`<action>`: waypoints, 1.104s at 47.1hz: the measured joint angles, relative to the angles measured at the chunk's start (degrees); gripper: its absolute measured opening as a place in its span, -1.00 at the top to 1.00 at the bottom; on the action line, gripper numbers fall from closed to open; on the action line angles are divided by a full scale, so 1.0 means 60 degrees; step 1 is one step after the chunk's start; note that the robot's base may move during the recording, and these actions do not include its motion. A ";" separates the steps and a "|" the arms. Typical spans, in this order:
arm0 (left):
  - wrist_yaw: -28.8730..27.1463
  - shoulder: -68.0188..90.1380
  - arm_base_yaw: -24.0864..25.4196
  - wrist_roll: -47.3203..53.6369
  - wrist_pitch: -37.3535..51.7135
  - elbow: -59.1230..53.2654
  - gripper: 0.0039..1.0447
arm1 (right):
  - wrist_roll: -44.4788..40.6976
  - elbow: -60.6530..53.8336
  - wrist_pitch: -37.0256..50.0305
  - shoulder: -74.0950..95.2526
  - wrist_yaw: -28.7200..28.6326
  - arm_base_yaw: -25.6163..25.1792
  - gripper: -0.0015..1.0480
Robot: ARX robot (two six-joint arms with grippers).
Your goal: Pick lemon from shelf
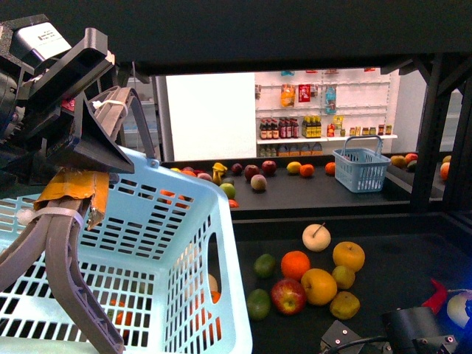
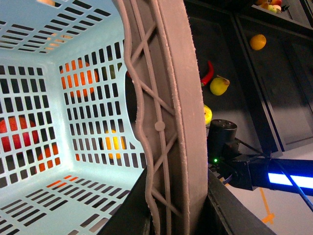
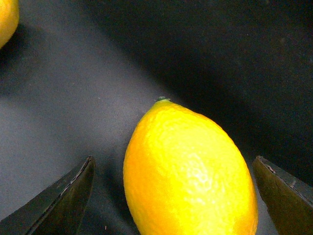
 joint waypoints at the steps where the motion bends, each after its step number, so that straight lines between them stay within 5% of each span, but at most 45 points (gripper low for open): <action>1: -0.0004 0.0000 0.0000 0.0000 0.0000 0.0000 0.67 | -0.0069 0.0044 -0.0022 0.0058 0.0004 0.0000 -0.85; 15: -0.0004 0.0000 0.0000 0.0000 0.0000 0.0000 0.67 | -0.0233 0.0288 0.0022 0.0437 0.0029 -0.0004 -0.85; 23: -0.0004 0.0000 0.0000 0.0000 0.0000 0.0000 0.67 | -0.0102 0.0404 0.0076 0.0452 0.0153 -0.0004 -0.37; 39: -0.0004 0.0000 0.0000 0.0000 0.0000 0.0000 0.67 | 0.0678 -0.0561 0.0725 -0.0459 0.0364 -0.0270 -0.37; 52: -0.0011 0.0000 0.0000 0.0000 0.0000 0.0000 0.67 | 0.1905 -0.2718 -0.0171 -0.5523 0.0288 -0.1435 -0.37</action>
